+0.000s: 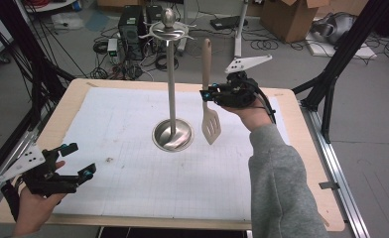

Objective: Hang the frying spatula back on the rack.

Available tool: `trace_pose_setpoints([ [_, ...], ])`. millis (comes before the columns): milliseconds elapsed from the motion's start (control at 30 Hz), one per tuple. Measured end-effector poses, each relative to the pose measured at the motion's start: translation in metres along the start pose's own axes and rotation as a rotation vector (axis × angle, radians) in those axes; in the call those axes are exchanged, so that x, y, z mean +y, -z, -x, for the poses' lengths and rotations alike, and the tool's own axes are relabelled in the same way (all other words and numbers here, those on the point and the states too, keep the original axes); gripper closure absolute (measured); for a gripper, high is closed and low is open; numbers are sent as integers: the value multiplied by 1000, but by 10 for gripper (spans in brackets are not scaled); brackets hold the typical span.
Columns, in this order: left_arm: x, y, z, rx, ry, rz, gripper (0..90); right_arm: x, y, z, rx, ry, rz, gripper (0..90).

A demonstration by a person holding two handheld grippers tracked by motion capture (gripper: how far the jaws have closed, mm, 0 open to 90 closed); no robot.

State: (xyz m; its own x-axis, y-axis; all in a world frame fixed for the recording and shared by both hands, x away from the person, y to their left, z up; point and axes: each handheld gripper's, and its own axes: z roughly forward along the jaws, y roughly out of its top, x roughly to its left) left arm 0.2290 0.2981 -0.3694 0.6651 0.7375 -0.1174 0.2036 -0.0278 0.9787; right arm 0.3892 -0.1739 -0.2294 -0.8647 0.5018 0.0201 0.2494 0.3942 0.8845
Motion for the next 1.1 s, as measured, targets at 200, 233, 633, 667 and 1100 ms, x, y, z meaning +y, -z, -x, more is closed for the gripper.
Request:
trace_pose_setpoints([
  [200, 0, 0, 0, 1, 1, 1, 26, 4, -5, 0, 5, 0, -15, 773],
  [233, 0, 0, 0, 1, 1, 1, 26, 5, -6, 0, 2, 0, -14, 773],
  [633, 0, 1, -1, 1, 4, 1, 25, 12, -12, 2, 14, 3, -29, 773],
  [667, 0, 1, -1, 2, 6, 4, 25, 12, -13, 2, 17, 2, -33, 773],
  [1100, -1, 2, -2, 4, 4, 0, 26, 14, -15, 8, 15, -4, -30, 773],
])
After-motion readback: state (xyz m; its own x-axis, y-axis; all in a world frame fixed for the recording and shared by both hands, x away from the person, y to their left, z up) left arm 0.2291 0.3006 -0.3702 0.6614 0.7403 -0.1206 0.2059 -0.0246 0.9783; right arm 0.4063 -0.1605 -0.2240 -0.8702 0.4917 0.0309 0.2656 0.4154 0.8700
